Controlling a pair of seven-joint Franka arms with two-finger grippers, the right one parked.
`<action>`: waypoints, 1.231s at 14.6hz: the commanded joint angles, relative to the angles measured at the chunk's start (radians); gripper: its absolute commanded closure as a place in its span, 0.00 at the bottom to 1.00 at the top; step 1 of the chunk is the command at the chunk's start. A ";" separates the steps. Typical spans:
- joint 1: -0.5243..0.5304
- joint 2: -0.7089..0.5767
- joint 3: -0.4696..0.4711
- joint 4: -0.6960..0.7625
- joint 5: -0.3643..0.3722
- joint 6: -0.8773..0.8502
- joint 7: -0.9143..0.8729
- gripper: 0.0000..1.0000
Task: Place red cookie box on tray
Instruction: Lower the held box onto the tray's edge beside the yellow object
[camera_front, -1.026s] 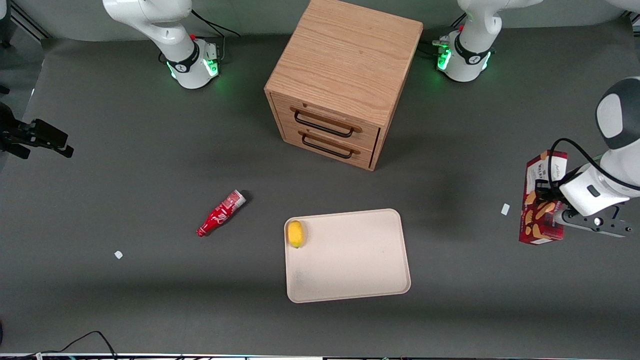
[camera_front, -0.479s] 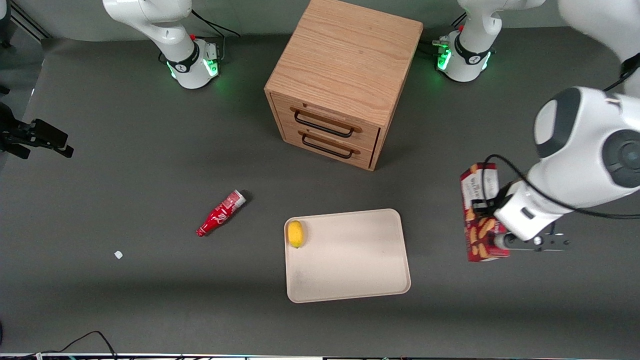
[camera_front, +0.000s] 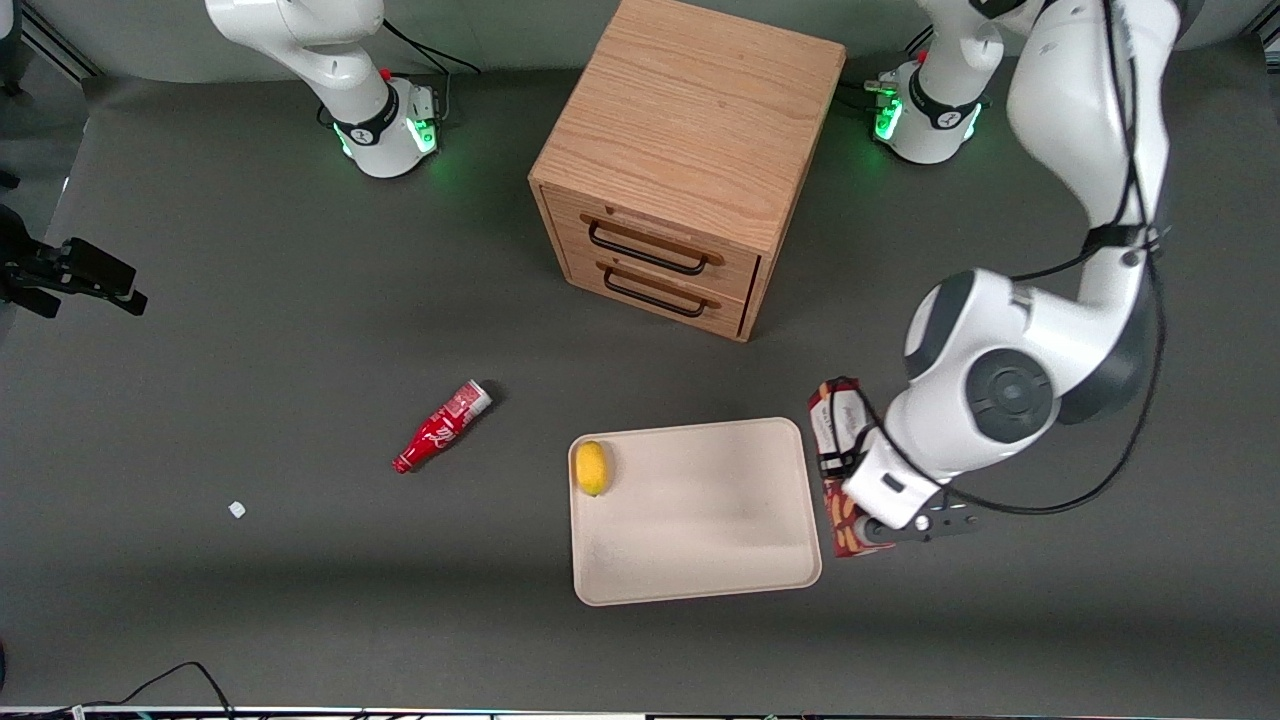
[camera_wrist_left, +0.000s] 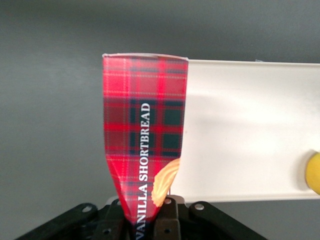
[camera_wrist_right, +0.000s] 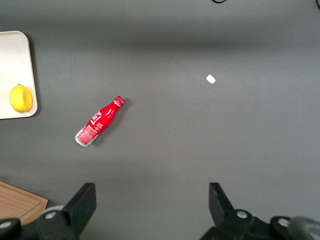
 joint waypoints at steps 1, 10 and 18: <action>-0.038 0.084 0.007 0.051 0.046 0.060 -0.033 1.00; -0.081 0.199 0.013 0.028 0.109 0.140 -0.084 1.00; -0.085 0.200 0.021 -0.006 0.148 0.199 -0.070 0.00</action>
